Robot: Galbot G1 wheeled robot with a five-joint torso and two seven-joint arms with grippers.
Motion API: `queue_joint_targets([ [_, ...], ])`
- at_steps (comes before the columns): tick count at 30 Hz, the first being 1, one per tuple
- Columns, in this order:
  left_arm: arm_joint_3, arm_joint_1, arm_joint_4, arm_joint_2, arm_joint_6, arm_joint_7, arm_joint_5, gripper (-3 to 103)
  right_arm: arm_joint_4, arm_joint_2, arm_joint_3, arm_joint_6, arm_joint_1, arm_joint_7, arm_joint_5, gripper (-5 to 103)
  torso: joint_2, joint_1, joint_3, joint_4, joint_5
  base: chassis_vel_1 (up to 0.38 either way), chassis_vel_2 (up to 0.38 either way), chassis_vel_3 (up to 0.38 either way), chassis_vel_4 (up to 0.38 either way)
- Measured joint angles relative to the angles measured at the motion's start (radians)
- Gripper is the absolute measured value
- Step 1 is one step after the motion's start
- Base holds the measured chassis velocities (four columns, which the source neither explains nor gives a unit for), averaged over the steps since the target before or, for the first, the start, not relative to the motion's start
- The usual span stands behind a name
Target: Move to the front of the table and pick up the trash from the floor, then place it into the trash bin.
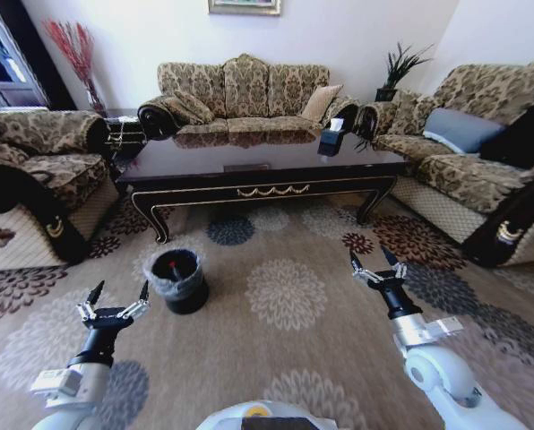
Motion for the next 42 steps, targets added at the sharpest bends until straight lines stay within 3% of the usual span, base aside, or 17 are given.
queue_joint_targets([
  [30, 0.014, 0.006, -0.006, -0.016, -0.004, -0.006, 0.022, 100, 0.001, 0.008, 0.015, 0.01, -0.007, -0.001, 0.006, 100, 0.0, 0.0, 0.0, -0.0001, 0.0003, 0.356, -0.356, -0.355, 0.355],
  [42, 0.019, 0.001, 0.0, -0.019, -0.005, -0.006, 0.029, 100, -0.021, 0.008, 0.01, 0.037, 0.006, -0.017, 0.004, 100, 0.0, 0.0, 0.0, -0.0003, 0.001, 0.15, -0.281, -0.168, 0.277],
])
